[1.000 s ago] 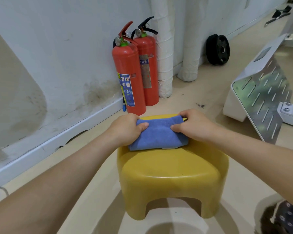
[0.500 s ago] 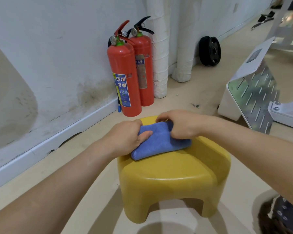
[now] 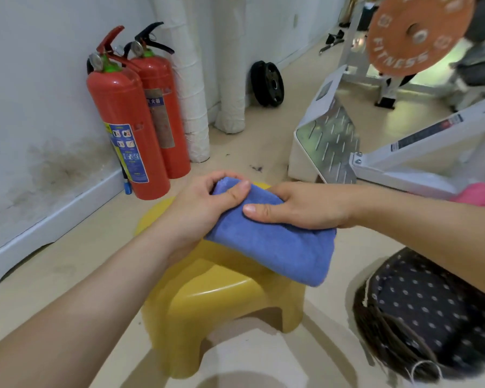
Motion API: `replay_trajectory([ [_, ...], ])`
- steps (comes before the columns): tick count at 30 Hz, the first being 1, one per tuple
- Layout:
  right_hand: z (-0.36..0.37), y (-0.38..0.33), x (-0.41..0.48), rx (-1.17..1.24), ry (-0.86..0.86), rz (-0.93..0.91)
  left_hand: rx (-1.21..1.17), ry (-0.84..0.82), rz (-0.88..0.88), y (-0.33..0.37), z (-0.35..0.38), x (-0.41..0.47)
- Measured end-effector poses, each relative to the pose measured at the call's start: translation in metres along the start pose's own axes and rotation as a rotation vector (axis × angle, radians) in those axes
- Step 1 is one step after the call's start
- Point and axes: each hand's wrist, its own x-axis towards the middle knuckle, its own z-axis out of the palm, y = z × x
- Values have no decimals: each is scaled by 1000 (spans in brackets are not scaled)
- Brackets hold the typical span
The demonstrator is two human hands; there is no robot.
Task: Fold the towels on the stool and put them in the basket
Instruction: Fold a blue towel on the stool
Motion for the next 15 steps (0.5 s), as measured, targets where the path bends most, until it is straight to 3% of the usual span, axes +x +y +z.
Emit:
replay_trajectory([
  [4,1,22,-31,-41,99,4,112,-3,-27,12,42,1],
  [10,-12,87,-98,402,191,52,218,-42,155,38,124,11],
  [15,-11,171,-143,484,229,69,396,-144,140,9,207,24],
])
